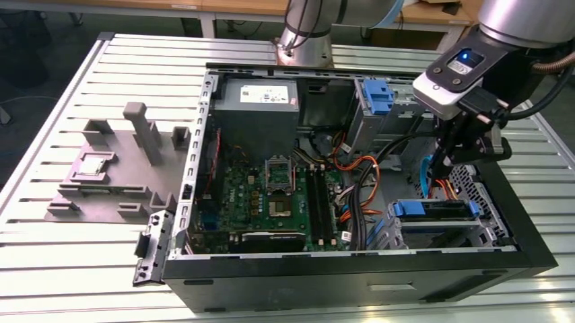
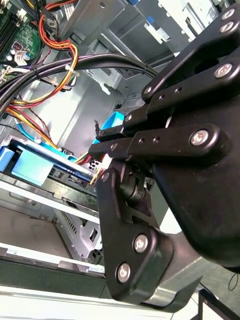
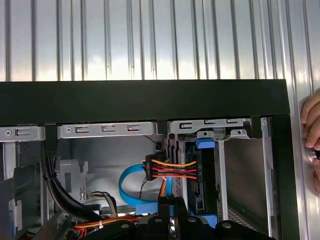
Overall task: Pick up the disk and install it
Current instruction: 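Insert the second disk wire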
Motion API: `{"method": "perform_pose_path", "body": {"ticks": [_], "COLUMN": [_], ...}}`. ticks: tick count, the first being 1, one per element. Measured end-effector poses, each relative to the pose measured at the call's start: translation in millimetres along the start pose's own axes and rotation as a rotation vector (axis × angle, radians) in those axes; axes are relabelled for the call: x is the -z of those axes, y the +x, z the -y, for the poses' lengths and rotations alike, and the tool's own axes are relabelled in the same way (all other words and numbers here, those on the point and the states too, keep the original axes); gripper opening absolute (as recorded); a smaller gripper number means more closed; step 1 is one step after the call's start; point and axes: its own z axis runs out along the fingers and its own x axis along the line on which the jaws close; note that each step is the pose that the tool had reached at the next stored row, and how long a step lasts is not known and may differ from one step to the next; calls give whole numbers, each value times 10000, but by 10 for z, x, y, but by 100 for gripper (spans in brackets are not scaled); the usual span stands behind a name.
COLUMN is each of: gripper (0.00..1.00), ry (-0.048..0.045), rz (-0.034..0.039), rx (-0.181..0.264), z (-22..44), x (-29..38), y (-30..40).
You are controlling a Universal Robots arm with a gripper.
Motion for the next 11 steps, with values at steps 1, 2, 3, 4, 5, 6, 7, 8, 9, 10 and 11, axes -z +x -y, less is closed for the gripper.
{"method": "perform_pose_path", "body": {"ticks": [1, 2, 3, 4, 5, 6, 7, 8, 9, 10, 11], "gripper": [16, 16, 16, 16, 16, 16, 16, 16, 16, 16, 16], "ry": [0, 0, -1, -2, -4, -4, -7, -10, -15, -19, -24], "rz": [1, 3, 2, 1, 1, 1, -1, -3, -7, -19, -27], "rx": [0, 3, 9, 17, 25, 33, 48, 68, 88, 111, 131], "z": [0, 0, -1, -1, -2, -3, -3, -3, -1, 1, 2], "x": [0, 0, -2, -4, -5, -7, -10, -12, -13, -15, -17], "y": [-5, -12, -23, -35, -46, -59, -70, -80, -89, -97, -106]}}
